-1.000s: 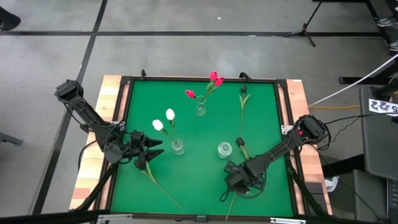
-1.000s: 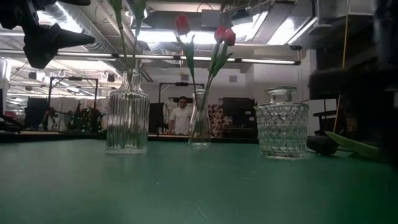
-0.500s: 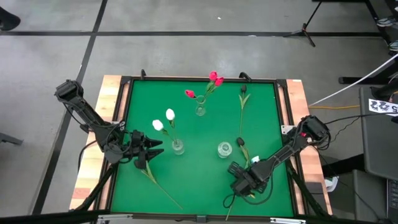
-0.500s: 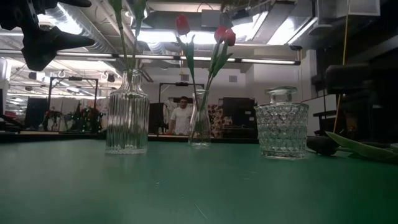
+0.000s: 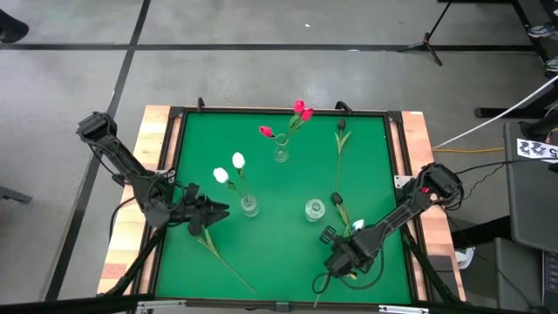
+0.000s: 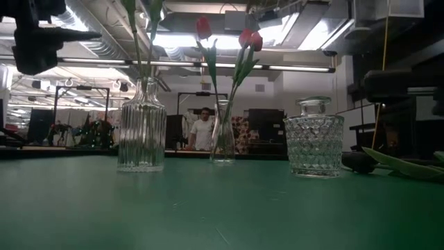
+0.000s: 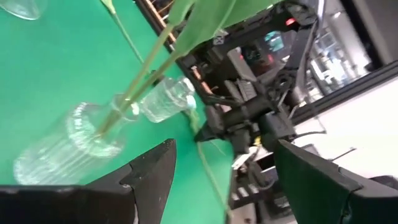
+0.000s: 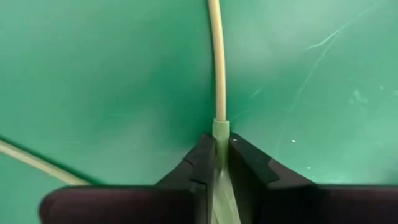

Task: Sort flowers into vase by color
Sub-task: Put the white tulip into the bottom left transparent vase

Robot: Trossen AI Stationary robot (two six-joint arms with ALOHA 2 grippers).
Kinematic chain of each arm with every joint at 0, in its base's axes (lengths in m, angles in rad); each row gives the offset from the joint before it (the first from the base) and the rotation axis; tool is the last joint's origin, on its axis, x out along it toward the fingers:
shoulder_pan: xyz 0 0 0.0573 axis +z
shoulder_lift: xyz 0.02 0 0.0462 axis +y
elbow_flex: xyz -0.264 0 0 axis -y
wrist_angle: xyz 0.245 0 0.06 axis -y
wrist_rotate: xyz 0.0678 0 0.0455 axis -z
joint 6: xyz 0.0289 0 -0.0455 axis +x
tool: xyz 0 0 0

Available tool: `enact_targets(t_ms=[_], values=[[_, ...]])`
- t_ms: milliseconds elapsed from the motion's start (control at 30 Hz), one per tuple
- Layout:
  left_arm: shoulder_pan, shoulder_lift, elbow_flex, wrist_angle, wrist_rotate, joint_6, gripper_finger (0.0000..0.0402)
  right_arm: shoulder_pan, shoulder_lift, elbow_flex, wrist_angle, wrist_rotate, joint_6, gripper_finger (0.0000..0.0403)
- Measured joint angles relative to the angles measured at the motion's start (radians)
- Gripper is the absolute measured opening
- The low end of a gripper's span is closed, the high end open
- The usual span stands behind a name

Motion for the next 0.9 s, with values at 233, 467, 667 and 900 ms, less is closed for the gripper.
enact_targets(t_ms=[233, 467, 667, 900], values=[[0.000, 0.000, 0.000, 0.067, 0.003, 0.005, 0.0265, -0.005, 0.008, 0.091, -0.145, 0.082, 0.066, 0.0010], [0.000, 0.000, 0.001, 0.076, 0.117, -0.062, 0.0265, -0.002, 0.005, 0.273, -0.358, 0.154, 0.115, 0.0027], [0.000, 0.000, 0.001, 0.076, 0.154, -0.067, 0.0265, -0.003, 0.004, 0.491, -0.628, 0.279, 0.114, 0.0015], [0.000, 0.000, 0.001, 0.076, 0.164, -0.037, 0.0265, -0.075, 0.001, 0.712, -0.787, 0.599, 0.000, 0.0018]])
